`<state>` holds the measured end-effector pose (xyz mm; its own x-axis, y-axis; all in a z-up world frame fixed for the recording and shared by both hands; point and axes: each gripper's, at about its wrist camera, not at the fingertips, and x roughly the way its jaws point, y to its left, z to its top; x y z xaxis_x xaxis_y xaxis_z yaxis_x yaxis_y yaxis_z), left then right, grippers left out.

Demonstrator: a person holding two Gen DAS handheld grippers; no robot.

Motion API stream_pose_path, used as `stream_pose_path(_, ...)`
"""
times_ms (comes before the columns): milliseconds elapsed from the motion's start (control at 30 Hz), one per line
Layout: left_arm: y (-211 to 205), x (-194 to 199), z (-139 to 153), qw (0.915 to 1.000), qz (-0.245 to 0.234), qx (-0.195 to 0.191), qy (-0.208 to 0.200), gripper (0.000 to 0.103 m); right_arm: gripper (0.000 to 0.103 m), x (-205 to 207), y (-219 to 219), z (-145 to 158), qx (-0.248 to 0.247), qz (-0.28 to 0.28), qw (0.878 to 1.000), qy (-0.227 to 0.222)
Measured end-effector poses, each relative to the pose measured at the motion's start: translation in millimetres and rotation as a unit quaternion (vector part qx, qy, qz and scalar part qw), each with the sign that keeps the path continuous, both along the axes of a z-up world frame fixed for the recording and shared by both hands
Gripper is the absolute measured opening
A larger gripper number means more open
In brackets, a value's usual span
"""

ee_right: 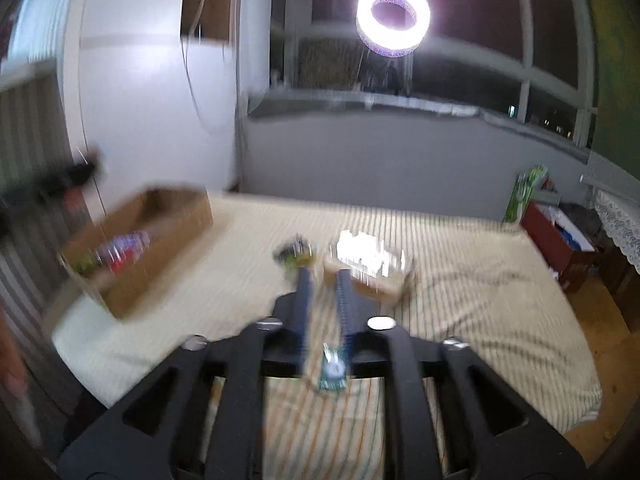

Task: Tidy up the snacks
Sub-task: 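Carry the chocolate ball and green packet to the box and open both tools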

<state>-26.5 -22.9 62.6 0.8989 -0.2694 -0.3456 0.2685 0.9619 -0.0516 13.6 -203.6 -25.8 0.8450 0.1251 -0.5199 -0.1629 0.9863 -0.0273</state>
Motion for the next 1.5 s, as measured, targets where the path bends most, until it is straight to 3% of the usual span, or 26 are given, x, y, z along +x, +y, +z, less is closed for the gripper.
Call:
stream_pose_path(33, 3.6, 1.5, -2.3, 1.0000, 0.003, -0.003, 0.003, 0.025, 0.069, 5.3, -1.8, -14.2, -0.005, -0.008, 1.000, 0.009)
stream_pose_path(67, 5.6, 3.0, -5.4, 1.0000, 0.005, -0.003, 0.007, 0.025, 0.076, 17.6, -7.4, -40.7, -0.006, -0.021, 0.999, 0.037)
stream_pose_path(100, 7.0, 4.9, -8.8, 0.9999, 0.007, -0.003, 0.011, 0.025, 0.075, 26.8, -11.2, -57.7, -0.001, -0.022, 0.998, 0.063)
stream_pose_path(167, 9.3, 10.8, -16.3, 0.9997, 0.011, -0.001, 0.021, 0.025, 0.064, 44.1, -14.4, -90.2, 0.008, -0.018, 0.995, 0.101)
stream_pose_path(233, 8.0, 15.1, -22.5, 0.9993, 0.016, 0.003, 0.032, 0.025, 0.058, 49.6, -13.7, -100.5, -0.002, -0.017, 0.995, 0.099)
stream_pose_path(333, 5.8, 23.9, -31.6, 0.9987, 0.018, 0.005, 0.047, 0.025, 0.023, 53.9, -11.1, -96.0, 0.000, -0.010, 0.994, 0.106)
stream_pose_path(500, 3.7, 20.7, -36.6, 0.9987, 0.006, 0.003, 0.051, 0.025, 0.023, 49.0, -6.3, -79.0, -0.004, -0.005, 0.995, 0.099)
stream_pose_path(767, 3.3, 11.7, -18.0, 0.9995, -0.007, -0.005, 0.030, 0.025, 0.023, 0.4, -5.4, 8.8, -0.001, -0.021, 1.000, -0.015)
stream_pose_path(867, 2.9, 5.1, -6.0, 0.9998, -0.008, -0.006, 0.014, 0.025, 0.023, -11.9, -3.5, 22.3, 0.000, -0.021, 0.999, -0.033)
stream_pose_path(1233, -1.9, 3.7, -11.6, 0.9998, -0.009, 0.005, 0.019, 0.025, 0.023, -17.9, -3.4, 12.4, 0.008, -0.018, 0.999, -0.028)
stream_pose_path(1333, 3.8, 6.9, -16.7, 0.9997, -0.006, 0.002, 0.022, 0.025, 0.023, -11.8, 10.5, 10.5, 0.000, -0.008, 1.000, -0.022)
stream_pose_path(1500, 38.3, 11.9, -23.8, 0.9994, 0.013, -0.015, 0.029, 0.025, 0.024, 6.9, 68.8, 13.6, -0.017, 0.035, 0.999, -0.020)
